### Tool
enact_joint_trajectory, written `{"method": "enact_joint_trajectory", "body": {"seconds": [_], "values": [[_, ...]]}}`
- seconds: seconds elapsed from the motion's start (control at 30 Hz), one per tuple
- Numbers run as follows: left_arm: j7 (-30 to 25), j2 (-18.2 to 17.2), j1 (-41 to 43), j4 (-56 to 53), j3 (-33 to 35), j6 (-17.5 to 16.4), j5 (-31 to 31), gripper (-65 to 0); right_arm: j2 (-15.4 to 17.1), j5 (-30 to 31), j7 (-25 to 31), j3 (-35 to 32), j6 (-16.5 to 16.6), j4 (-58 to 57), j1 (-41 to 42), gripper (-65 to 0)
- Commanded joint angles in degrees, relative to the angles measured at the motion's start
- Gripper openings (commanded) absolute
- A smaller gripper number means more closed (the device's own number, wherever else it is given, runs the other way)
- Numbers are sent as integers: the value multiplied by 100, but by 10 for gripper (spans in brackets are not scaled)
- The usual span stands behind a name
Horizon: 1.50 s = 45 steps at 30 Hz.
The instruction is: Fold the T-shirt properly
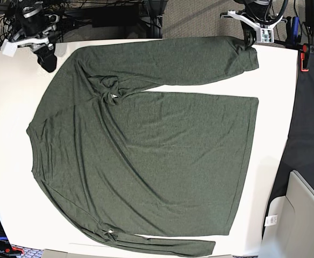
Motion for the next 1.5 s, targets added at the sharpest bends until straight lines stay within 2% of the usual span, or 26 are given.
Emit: {"method": "enact_joint_trajectory", "body": {"seconds": [0.0, 0.07, 0.2, 0.3, 0.5, 0.8, 1.33, 1.4, 1.47], "values": [[-110, -30, 73, 90, -8, 24, -20, -650, 32, 42, 37, 13, 67, 60, -48, -459], [-110, -30, 73, 90, -8, 24, -20, -650, -3, 42, 20, 13, -30, 7, -40, -434], [-110, -30, 73, 90, 0, 24, -20, -650, -3, 42, 11, 4, -478, -124, -22, -433], [-110, -30, 73, 90, 0, 24, -20, -650, -3, 42, 28, 4, -619, -256, 101, -432], [-110, -21, 73, 82, 0, 24, -20, -650, -21, -178, 11, 4, -619, -678, 374, -433], [-101, -21, 73, 82, 0, 24, -20, -650, -21, -187, 28, -207, -637, -1399, 699, -434], [-75, -21, 73, 82, 0, 24, -20, -650, -135, -196, 11, -207, -645, -1443, 760, -436], [-75, -21, 73, 82, 0, 24, -20, -650, -135, -196, 11, -207, -645, -1434, 760, -462], [-75, -21, 73, 82, 0, 24, -20, -650, -135, -196, 11, -207, -645, -1434, 760, -535]]}}
